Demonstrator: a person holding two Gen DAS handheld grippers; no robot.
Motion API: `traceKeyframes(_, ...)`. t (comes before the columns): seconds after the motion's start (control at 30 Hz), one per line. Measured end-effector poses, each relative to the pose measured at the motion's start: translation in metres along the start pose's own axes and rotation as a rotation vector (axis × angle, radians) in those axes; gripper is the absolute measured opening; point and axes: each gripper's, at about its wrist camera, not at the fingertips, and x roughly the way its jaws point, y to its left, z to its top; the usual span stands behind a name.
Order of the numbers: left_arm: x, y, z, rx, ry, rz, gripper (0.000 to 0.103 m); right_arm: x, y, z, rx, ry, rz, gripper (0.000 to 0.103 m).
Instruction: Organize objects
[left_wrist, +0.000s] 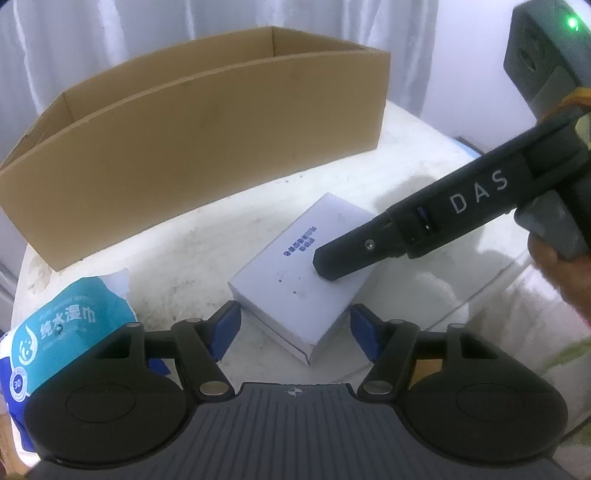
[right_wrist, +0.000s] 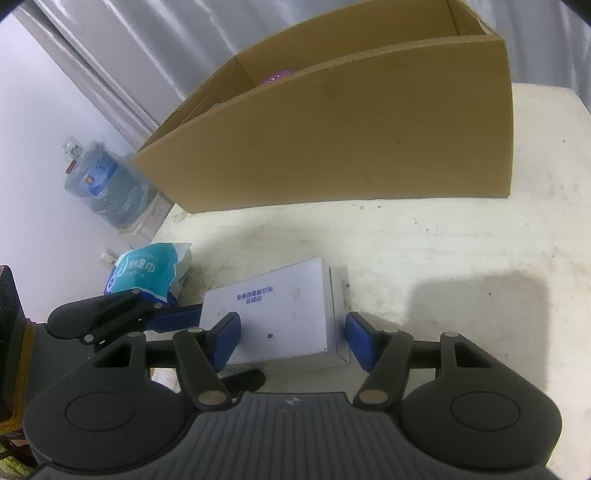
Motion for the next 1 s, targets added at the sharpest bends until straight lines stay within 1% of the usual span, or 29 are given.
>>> traceKeyframes(0.1,0.002,0.0,-0.001,-0.01,0.005,0.001,0.066,0.001,0.0,-0.001,-0.002,-0.002,-0.001,0.07)
traceKeyframes(0.2,0.001,0.001,-0.001,-0.032,0.006,0.001,0.066,0.002,0.006,-0.003,-0.03,-0.01,-0.018,0.072)
traceKeyframes(0.4,-0.003,0.003,0.002,-0.068,0.01,-0.005,0.066,0.001,0.013,-0.002,-0.044,-0.015,-0.044,0.073)
traceKeyframes(1.0,-0.011,0.008,0.009,-0.058,-0.01,0.01,0.066,-0.003,0.022,0.007,-0.043,-0.021,-0.049,0.073)
